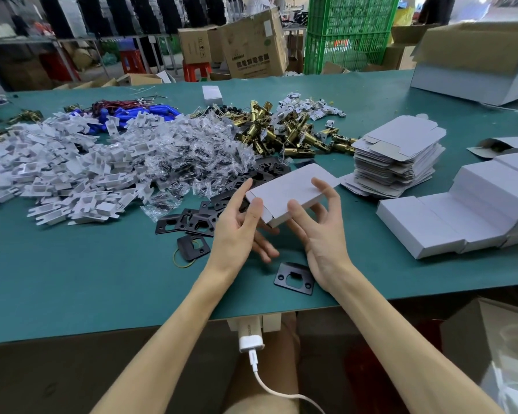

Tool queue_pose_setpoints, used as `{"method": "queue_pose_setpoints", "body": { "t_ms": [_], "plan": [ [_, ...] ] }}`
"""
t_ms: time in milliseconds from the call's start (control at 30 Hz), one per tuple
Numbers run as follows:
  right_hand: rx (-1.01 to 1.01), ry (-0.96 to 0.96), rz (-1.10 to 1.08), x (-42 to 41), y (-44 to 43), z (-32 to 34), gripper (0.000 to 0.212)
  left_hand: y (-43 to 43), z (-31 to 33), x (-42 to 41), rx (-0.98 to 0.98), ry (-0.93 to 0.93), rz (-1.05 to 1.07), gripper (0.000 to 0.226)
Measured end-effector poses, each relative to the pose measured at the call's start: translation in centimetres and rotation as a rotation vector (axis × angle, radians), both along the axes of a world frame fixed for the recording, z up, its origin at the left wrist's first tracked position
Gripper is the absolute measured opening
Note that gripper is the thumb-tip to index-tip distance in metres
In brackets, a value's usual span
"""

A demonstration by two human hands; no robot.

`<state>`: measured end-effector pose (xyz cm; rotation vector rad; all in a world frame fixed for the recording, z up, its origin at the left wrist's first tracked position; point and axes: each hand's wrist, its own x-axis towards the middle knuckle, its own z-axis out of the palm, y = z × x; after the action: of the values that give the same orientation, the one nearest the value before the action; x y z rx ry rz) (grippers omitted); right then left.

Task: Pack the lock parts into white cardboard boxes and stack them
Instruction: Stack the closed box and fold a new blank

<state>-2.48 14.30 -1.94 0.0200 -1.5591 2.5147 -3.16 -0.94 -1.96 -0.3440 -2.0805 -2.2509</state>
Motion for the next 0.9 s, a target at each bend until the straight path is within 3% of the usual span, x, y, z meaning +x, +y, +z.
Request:
{"method": "queue_pose_setpoints", "body": {
  "t_ms": [233,667,900],
  "plan": [
    [-0.005,-0.001,-0.005,-0.1,0.0,-0.17,0.057,-0.06,-0.4,-0.31,-0.049,0.004,-0.07,0.071],
    [-0.057,-0.007,0.008,-0.4,0.08,0.0,0.057,0.11,-0.61,-0.3,-0.076,0.002,-0.005,0.07],
    [0.096,0.028,-0.027,-0.35,-0.23,-0.17,0.055,-0.16,-0.23,-0.44,0.012,-0.014,-0.007,0.072]
  ]
}}
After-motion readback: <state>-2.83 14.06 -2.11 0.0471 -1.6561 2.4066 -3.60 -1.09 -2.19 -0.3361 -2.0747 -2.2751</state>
